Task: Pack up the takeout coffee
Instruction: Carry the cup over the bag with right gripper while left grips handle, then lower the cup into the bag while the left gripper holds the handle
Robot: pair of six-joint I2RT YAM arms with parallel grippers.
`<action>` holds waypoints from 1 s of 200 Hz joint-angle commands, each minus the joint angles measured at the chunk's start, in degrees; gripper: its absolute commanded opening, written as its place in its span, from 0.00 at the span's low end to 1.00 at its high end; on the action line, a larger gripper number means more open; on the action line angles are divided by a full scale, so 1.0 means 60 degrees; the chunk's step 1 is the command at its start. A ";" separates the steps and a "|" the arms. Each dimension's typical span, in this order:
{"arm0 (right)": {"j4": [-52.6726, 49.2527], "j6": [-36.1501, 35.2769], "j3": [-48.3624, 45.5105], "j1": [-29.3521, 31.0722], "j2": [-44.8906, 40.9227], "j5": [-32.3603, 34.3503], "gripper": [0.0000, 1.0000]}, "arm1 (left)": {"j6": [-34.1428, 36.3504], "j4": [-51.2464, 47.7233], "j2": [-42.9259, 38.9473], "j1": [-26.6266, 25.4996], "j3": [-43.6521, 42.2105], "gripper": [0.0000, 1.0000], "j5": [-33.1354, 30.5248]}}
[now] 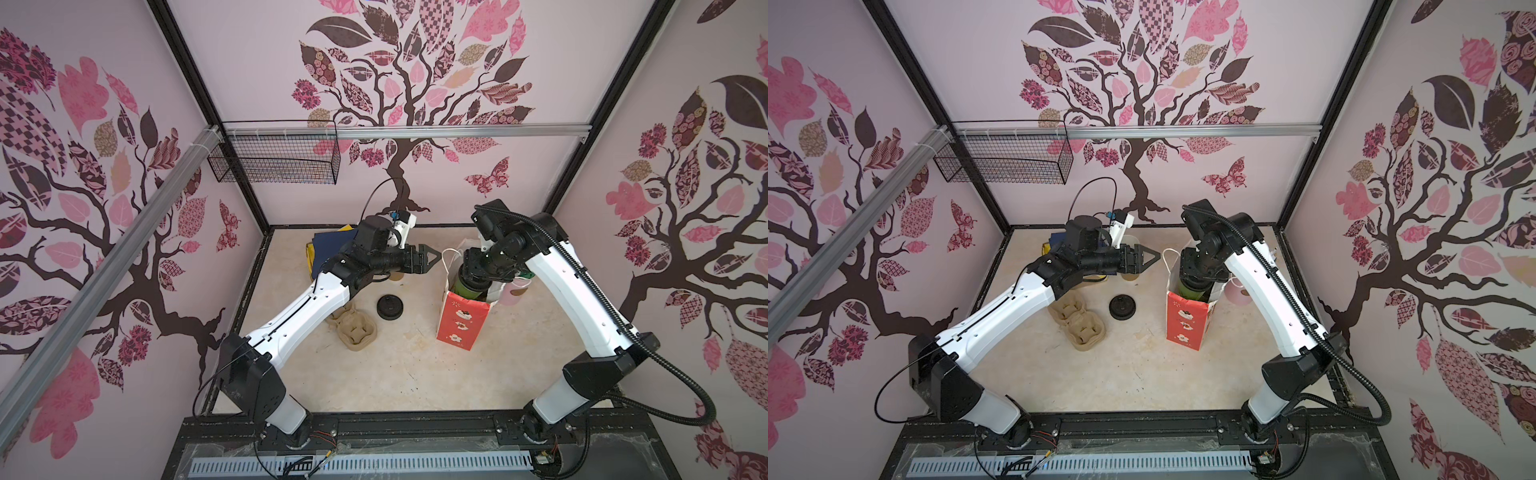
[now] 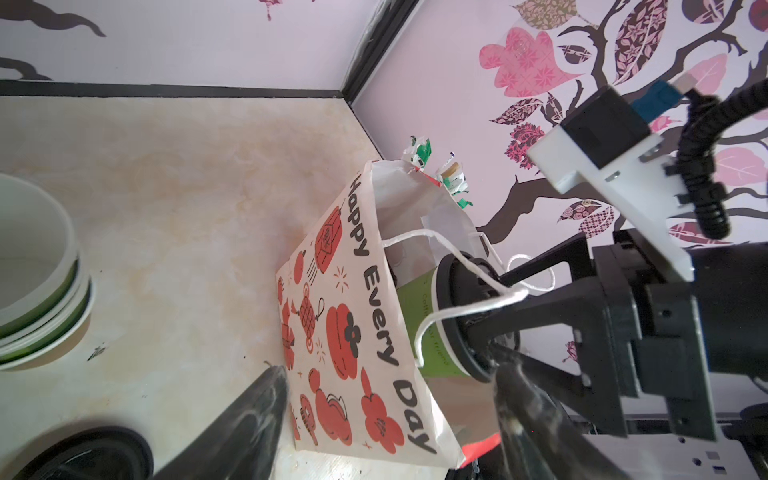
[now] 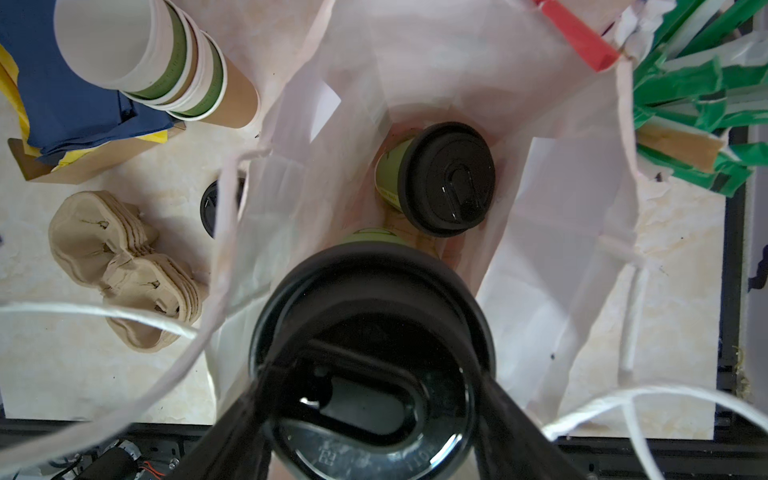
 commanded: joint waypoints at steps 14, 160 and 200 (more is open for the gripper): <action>-0.0356 0.1026 -0.0085 -0.0046 0.0292 0.0511 0.66 | 0.0155 0.0758 0.0419 -0.0080 0.0728 0.75 0.0667; -0.0341 0.3945 -0.0512 -0.0132 0.0410 0.0588 0.66 | -0.0905 0.1240 0.1301 -0.0173 0.1367 0.00 0.0269; -0.0342 0.4016 -0.0628 -0.0219 0.0402 0.0514 0.65 | -0.2336 0.1440 0.0507 -0.0151 0.0541 0.00 -0.0718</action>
